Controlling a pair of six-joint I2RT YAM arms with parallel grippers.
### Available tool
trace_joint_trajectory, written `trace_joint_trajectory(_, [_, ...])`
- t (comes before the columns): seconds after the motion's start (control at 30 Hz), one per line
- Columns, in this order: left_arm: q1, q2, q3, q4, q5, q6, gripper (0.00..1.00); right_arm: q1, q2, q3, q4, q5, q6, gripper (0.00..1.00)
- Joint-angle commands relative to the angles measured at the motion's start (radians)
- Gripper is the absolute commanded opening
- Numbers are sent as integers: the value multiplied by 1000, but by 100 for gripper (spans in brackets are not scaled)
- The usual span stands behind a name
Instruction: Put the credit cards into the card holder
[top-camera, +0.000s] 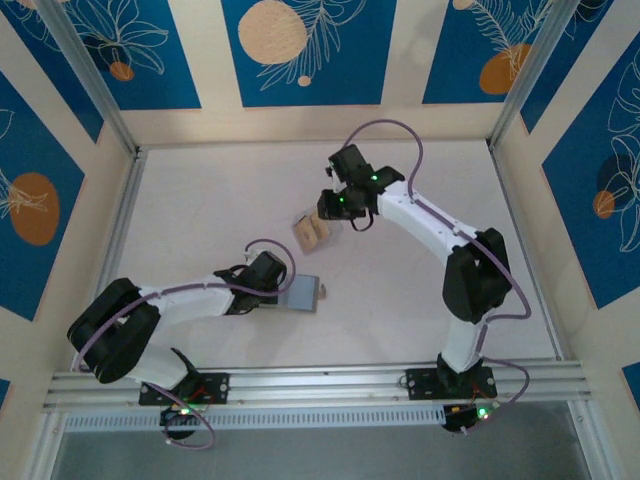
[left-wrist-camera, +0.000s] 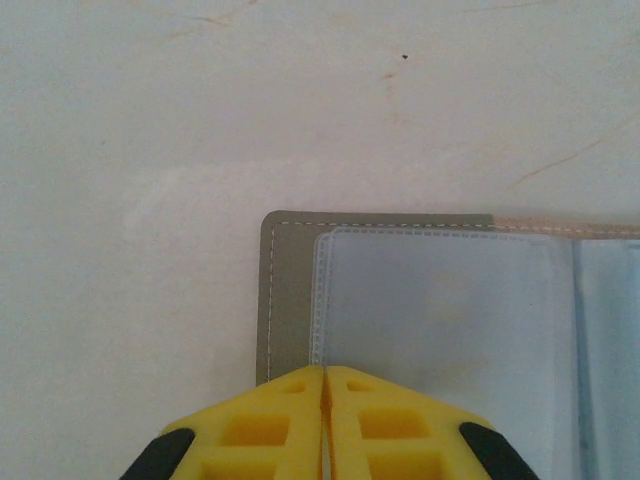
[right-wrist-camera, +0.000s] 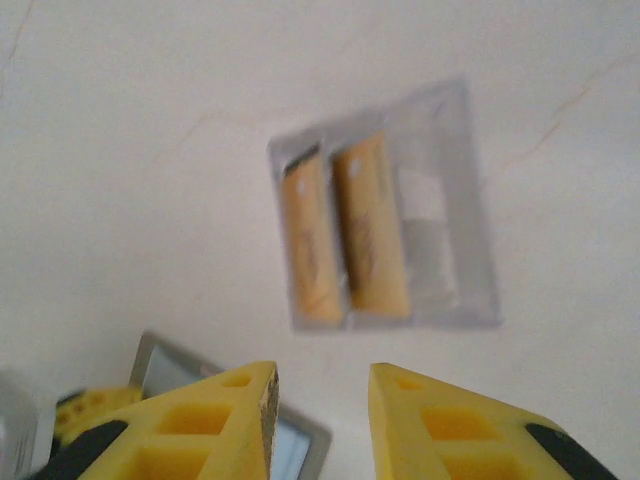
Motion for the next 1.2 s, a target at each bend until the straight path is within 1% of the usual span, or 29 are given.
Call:
trace_joint_trajectory(0.0, [9, 22, -39, -50, 66, -18, 8, -9, 109, 72, -113, 70, -58, 32])
trace_joint_trajectory(0.17, [9, 25, -43, -45, 75, -18, 8, -22, 235, 194, -153, 42, -88, 32])
trace_joint_trajectory(0.33, [8, 22, -43, -44, 77, -18, 8, -18, 308, 259, -169, 37, -105, 32])
trace_joint_trajectory(0.87, [9, -1, -57, -45, 79, -29, 8, 10, 416, 375, -210, 32, -142, 31])
trace_joint_trajectory(1.17, [8, -4, -62, -46, 79, -31, 8, 18, 429, 386, -216, 28, -146, 30])
